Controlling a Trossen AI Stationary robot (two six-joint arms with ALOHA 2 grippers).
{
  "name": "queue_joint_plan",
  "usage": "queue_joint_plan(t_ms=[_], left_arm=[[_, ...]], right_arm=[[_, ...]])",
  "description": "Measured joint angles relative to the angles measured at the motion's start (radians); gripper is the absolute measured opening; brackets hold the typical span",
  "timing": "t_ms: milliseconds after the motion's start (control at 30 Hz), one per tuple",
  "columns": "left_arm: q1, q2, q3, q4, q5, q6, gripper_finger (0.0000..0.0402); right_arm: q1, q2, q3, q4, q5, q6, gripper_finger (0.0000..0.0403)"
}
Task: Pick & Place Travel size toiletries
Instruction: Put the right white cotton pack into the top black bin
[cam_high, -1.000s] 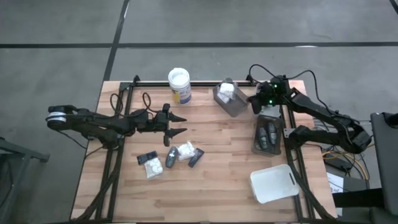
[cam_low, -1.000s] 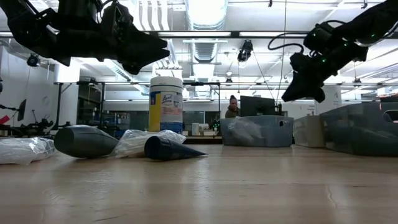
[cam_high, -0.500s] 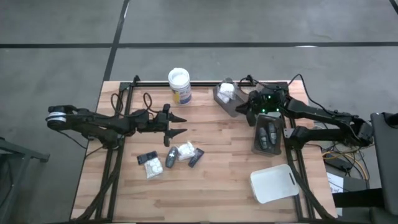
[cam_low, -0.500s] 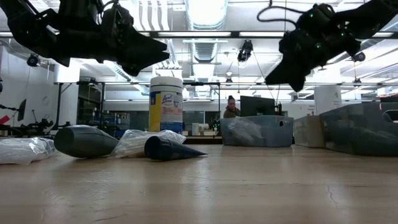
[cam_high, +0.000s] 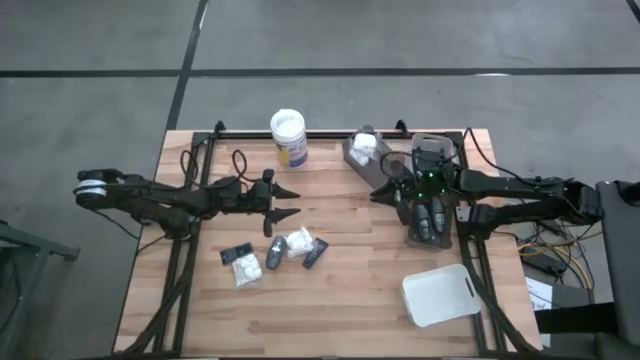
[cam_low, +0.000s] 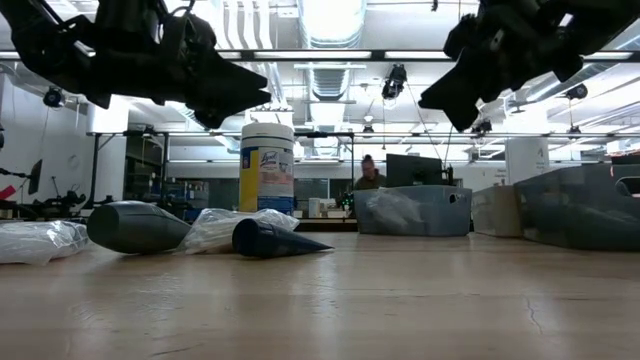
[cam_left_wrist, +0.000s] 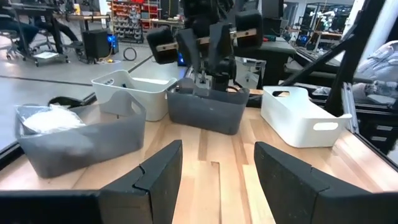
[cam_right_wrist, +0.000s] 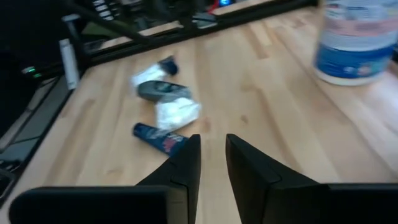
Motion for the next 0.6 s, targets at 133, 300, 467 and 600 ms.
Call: queue_joint_plan(t_ms=[133, 300, 467, 600], left_arm=[[-0.034, 0.000, -0.002, -0.017, 0.004, -0.002, 0.0206], [-0.096, 0.000, -0.002, -0.020, 0.004, -0.002, 0.0206], [-0.162, 0.002, 0.000, -0.072, -0.035, -0.002, 0.0206], [-0.205, 0.020, 0.007, -0.152, -0.113, -0.004, 0.0206]], right_arm=[[0.071, 0.000, -0.019, 0.060, 0.000, 0.003, 0.0057], [0.160, 0.000, -0.035, 0.121, 0.024, 0.020, 0.0052], [0.262, 0.000, -0.036, 0.136, 0.174, 0.063, 0.0057], [0.335, 0.001, -0.036, 0.138, 0.248, 0.080, 0.0065]])
